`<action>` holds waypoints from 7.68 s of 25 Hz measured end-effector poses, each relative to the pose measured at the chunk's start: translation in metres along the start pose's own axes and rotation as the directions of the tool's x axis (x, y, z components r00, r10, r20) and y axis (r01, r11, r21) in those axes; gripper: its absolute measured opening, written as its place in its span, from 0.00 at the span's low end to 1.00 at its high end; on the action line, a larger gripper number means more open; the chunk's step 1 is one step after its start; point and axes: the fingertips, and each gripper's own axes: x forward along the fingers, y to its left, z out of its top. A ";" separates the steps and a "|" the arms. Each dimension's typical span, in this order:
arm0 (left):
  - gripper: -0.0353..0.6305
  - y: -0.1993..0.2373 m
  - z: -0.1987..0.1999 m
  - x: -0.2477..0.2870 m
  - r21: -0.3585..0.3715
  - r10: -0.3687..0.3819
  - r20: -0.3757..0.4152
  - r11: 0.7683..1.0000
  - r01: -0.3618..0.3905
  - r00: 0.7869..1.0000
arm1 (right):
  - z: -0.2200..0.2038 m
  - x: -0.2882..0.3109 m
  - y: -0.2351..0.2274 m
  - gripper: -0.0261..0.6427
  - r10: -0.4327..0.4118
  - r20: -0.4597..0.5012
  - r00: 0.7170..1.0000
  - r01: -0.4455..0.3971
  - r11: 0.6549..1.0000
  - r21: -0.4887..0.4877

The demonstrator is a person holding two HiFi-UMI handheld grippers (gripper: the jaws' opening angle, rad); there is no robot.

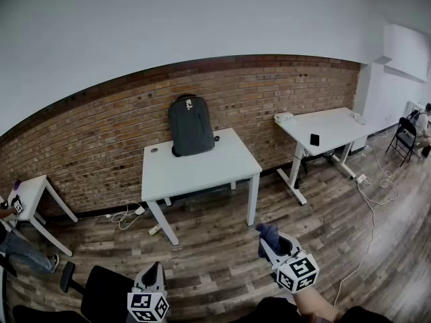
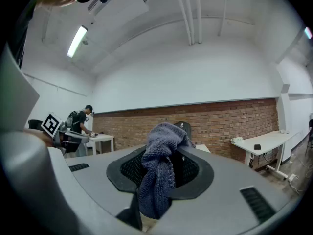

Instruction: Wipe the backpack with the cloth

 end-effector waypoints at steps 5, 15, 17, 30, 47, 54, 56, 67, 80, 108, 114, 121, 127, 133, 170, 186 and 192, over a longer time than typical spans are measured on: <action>0.03 0.002 -0.003 -0.007 -0.010 -0.034 0.006 0.999 0.034 0.999 | 0.001 0.003 0.004 0.21 -0.002 -0.004 1.000 0.002 1.000 -0.008; 0.03 0.013 -0.004 0.021 0.018 -0.012 -0.006 1.000 0.012 1.000 | -0.007 0.040 -0.016 0.20 0.020 0.033 0.999 -0.021 1.000 0.011; 0.03 0.016 0.000 0.040 0.024 -0.002 -0.009 1.000 0.002 1.000 | -0.011 0.058 -0.028 0.20 0.026 0.038 0.999 -0.027 0.999 0.022; 0.03 0.021 0.038 0.192 0.092 -0.020 0.030 0.996 0.017 0.999 | -0.008 0.185 -0.119 0.20 0.039 0.086 0.996 -0.042 0.998 0.040; 0.03 0.027 0.103 0.372 0.071 0.027 0.023 0.997 -0.029 0.999 | 0.019 0.338 -0.250 0.20 0.079 0.106 0.991 -0.086 0.994 0.062; 0.03 0.026 0.106 0.421 0.053 0.047 0.006 0.997 -0.047 0.999 | 0.019 0.380 -0.278 0.20 0.104 0.099 0.990 -0.110 0.992 0.058; 0.03 0.029 0.107 0.430 0.052 0.053 0.004 0.997 -0.053 0.999 | 0.018 0.389 -0.284 0.21 0.094 0.104 0.990 -0.101 0.993 0.060; 0.03 0.064 0.116 0.484 0.051 0.062 0.025 0.997 -0.063 0.998 | 0.010 0.449 -0.292 0.20 0.129 0.080 0.988 -0.133 0.990 0.041; 0.03 0.141 0.131 0.582 0.046 -0.009 -0.011 0.999 0.009 1.000 | 0.020 0.562 -0.285 0.21 0.125 0.079 0.989 -0.127 0.992 0.024; 0.03 0.331 0.153 0.720 0.018 -0.088 -0.041 0.996 0.089 0.995 | 0.038 0.763 -0.240 0.21 0.039 0.012 0.999 -0.038 0.999 -0.028; 0.03 0.333 0.144 0.733 -0.011 -0.105 -0.052 0.994 0.105 0.993 | 0.033 0.776 -0.248 0.21 0.032 -0.033 0.999 -0.034 0.998 -0.048; 0.03 0.335 0.140 0.742 -0.015 -0.080 -0.067 0.997 0.080 0.994 | 0.055 0.813 -0.272 0.21 0.082 -0.064 0.995 -0.094 0.972 -0.216; 0.03 0.337 0.135 0.745 -0.040 -0.046 -0.069 0.998 0.043 0.997 | 0.088 0.861 -0.309 0.20 0.136 -0.117 0.984 -0.166 0.935 -0.312; 0.03 0.336 0.136 0.742 -0.050 -0.014 -0.067 0.999 0.011 0.998 | 0.112 0.907 -0.354 0.20 0.116 -0.202 0.973 -0.195 0.876 -0.441; 0.03 0.358 0.120 0.678 -0.178 0.113 -0.103 0.975 -0.130 0.988 | 0.098 1.052 -0.259 0.20 0.192 -0.278 0.941 -0.277 0.910 -0.309; 0.03 0.367 0.115 0.651 -0.231 0.167 -0.091 0.955 -0.184 0.982 | 0.062 1.051 -0.117 0.20 0.399 -0.397 0.826 -0.546 0.741 -0.391; 0.03 0.360 0.115 0.652 -0.231 0.156 -0.094 0.957 -0.174 0.983 | 0.068 1.054 -0.122 0.20 0.384 -0.378 0.842 -0.521 0.762 -0.386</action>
